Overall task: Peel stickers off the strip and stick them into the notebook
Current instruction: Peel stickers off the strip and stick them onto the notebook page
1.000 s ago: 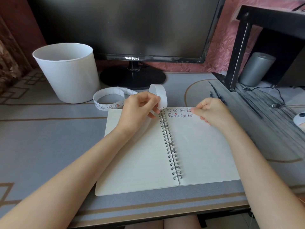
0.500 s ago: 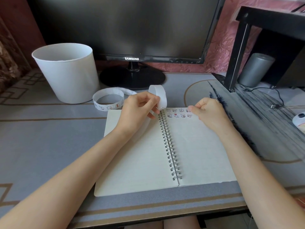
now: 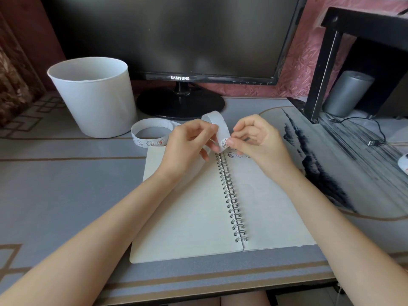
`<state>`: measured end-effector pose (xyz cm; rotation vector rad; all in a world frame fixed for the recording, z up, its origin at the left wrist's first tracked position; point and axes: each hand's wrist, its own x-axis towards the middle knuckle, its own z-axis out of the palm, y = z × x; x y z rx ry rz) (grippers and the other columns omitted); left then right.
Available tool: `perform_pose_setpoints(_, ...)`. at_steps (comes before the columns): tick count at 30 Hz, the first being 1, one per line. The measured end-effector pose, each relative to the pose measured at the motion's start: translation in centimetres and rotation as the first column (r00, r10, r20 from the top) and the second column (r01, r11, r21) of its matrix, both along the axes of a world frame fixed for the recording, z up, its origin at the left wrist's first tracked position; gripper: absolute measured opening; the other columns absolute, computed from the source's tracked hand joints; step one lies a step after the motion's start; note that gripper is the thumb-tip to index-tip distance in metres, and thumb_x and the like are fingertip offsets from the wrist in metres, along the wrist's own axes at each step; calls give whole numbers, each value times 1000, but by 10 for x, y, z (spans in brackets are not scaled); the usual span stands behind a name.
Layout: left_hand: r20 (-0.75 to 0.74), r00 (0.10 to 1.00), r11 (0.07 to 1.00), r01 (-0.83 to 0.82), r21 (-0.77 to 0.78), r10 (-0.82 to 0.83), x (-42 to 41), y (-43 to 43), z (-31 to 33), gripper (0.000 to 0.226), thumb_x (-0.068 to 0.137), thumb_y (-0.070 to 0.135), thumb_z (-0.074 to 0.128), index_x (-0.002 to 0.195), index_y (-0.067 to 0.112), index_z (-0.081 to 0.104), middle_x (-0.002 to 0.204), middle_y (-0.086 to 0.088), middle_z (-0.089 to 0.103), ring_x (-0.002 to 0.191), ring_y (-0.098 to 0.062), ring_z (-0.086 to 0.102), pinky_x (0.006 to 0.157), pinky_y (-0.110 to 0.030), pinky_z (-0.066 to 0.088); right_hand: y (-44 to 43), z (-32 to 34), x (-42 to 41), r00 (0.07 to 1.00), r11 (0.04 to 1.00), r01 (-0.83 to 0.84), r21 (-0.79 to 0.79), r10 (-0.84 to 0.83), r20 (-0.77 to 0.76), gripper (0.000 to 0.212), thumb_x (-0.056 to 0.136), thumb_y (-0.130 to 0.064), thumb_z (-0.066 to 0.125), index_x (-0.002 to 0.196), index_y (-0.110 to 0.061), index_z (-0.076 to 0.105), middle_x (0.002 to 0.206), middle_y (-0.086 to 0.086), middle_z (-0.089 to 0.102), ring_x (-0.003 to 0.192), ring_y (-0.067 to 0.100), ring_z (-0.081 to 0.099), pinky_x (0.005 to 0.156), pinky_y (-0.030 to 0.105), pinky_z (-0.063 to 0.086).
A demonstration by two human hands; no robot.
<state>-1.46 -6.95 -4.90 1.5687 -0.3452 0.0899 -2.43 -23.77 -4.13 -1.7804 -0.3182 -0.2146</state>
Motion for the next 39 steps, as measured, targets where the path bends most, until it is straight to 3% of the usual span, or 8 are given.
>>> perform_pose_setpoints(5, 8, 998, 997, 62, 44, -62, 0, 1, 0, 17, 95, 15, 56, 85, 5, 65, 77, -4, 65, 65, -11, 64, 49, -23, 47, -1, 2, -1, 999, 998, 35, 60, -35, 1, 17, 81, 3, 68, 84, -11, 59, 72, 5, 66, 64, 16, 60, 52, 19, 47)
perform_pose_setpoints(10, 48, 997, 991, 58, 123, -64, 1, -1, -5, 5, 89, 8, 64, 85, 5, 67, 68, 1, 65, 64, -7, 63, 50, -21, 50, -1, 2, -3, 999, 999, 44, 22, -45, 9, 14, 82, 5, 66, 83, -9, 62, 70, 6, 66, 53, 4, 58, 51, 12, 44)
perform_pose_setpoints(15, 71, 996, 991, 42, 129, -52, 1, 0, -6, 7, 90, 9, 64, 87, 3, 68, 72, -1, 66, 68, -9, 65, 53, -26, 53, -1, 1, -2, 999, 1000, 29, -12, -28, 39, 16, 81, 5, 67, 81, -11, 66, 66, -2, 67, 59, 6, 61, 55, 16, 48)
perform_pose_setpoints(22, 76, 996, 992, 37, 124, -47, -1, -2, -6, 13, 90, 7, 63, 80, 15, 68, 65, 8, 66, 67, -9, 65, 57, -28, 54, -2, 0, -2, 999, 1000, 19, -8, -19, 31, 16, 82, 7, 66, 81, -10, 66, 67, -1, 67, 60, 7, 61, 58, 17, 50)
perform_pose_setpoints(31, 78, 995, 990, 49, 134, -60, 1, -1, -8, 7, 90, 8, 64, 88, 4, 70, 67, 7, 67, 66, -8, 65, 55, -25, 54, -1, -1, -2, 1000, 999, 27, -40, -27, 9, 16, 80, 1, 70, 79, -14, 65, 68, -5, 65, 63, 4, 59, 58, 18, 49)
perform_pose_setpoints(39, 36, 999, 992, 24, 125, -29, 1, -2, -7, 15, 93, 9, 58, 84, 2, 68, 73, -11, 67, 65, -11, 65, 54, -25, 53, -2, -2, -3, 999, 991, 28, -128, -23, 42, 13, 81, -4, 71, 79, -16, 66, 80, -2, 64, 67, 3, 56, 63, 15, 44)
